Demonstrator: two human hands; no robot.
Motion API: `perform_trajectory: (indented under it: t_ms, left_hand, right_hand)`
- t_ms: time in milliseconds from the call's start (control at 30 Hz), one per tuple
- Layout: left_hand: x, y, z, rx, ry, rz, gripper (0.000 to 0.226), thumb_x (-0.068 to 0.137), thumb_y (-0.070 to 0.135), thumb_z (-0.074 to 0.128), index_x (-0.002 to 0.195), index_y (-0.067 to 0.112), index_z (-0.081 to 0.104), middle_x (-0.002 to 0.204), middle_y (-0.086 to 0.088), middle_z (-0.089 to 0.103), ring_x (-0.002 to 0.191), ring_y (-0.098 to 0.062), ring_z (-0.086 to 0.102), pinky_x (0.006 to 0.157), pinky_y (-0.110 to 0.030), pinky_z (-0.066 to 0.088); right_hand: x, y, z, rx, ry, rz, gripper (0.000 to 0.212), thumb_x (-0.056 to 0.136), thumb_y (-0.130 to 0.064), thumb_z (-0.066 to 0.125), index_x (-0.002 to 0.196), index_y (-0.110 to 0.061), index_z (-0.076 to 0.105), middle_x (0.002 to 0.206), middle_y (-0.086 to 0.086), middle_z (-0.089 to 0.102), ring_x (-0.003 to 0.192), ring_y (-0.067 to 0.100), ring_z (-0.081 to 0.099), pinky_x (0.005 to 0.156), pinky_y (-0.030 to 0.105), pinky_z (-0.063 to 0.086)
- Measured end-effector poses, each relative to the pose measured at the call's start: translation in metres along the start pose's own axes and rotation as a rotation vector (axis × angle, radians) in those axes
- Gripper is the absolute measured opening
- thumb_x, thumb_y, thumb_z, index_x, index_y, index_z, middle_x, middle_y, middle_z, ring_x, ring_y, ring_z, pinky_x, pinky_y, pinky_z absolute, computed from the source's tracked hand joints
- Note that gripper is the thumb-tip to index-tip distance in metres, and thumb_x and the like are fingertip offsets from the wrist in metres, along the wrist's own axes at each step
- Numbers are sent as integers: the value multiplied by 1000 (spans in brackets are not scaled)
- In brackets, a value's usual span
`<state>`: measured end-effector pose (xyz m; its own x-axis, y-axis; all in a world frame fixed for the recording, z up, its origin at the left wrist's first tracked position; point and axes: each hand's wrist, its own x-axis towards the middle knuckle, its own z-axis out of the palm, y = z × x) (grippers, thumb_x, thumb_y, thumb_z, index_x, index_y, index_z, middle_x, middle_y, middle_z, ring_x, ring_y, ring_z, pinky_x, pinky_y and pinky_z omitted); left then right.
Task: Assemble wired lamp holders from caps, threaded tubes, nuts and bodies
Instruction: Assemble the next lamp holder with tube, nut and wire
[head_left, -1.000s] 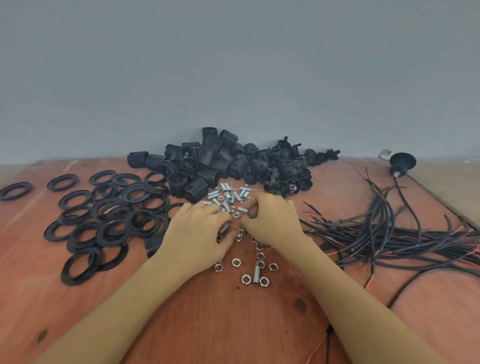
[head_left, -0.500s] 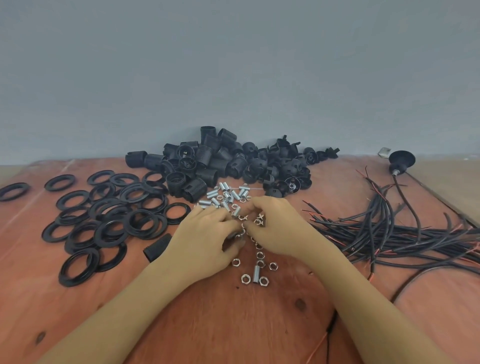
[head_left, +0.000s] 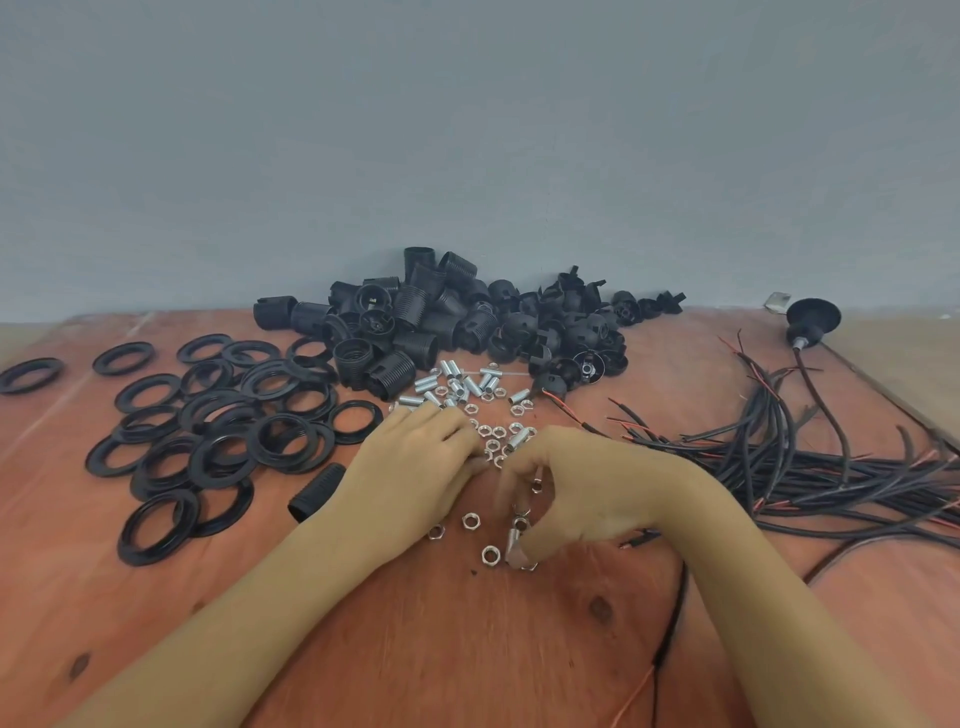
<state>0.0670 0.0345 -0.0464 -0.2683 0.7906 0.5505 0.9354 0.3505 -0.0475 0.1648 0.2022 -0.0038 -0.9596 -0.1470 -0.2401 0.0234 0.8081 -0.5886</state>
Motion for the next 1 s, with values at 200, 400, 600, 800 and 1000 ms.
perform_trajectory:
  t_ms: [200,400,600,800,1000]
  left_hand:
    - [-2,7,0,-391,146,-241,25,93,34,53,86,15,68,83,11,64,80,-5,57,72,-29,49]
    - [3,8,-3,-874,320,-504,16,88,27,64,100,38,68,92,20,71,82,-1,67,68,-19,54]
    - [4,10,-1,-1094,325,-572,19,89,15,66,101,28,72,95,11,74,76,-3,68,67,-17,54]
    - [4,7,3,-1317,389,-705,19,84,13,68,102,13,74,98,-2,76,86,-12,71,72,-17,54]
    - [4,7,2,-1352,398,-675,22,82,17,68,103,13,73,100,-3,76,88,-13,72,72,-18,55]
  right_hand:
    - [6,2,10,33,8,12,21,72,-45,83,82,-27,77,67,-1,64,62,13,55,65,38,51]
    - [12,0,15,-21,153,-17,25,87,-45,69,77,-22,67,71,-2,68,62,14,58,61,31,49]
    - [15,7,5,614,615,-60,13,86,-24,74,90,-11,72,75,3,74,63,10,69,57,17,52]
    - [17,7,8,861,594,-164,13,86,-4,71,99,-2,73,85,10,76,75,16,74,63,18,55]
    - [20,4,14,777,664,-202,13,84,-4,74,97,-6,75,86,8,77,77,20,75,73,24,59]
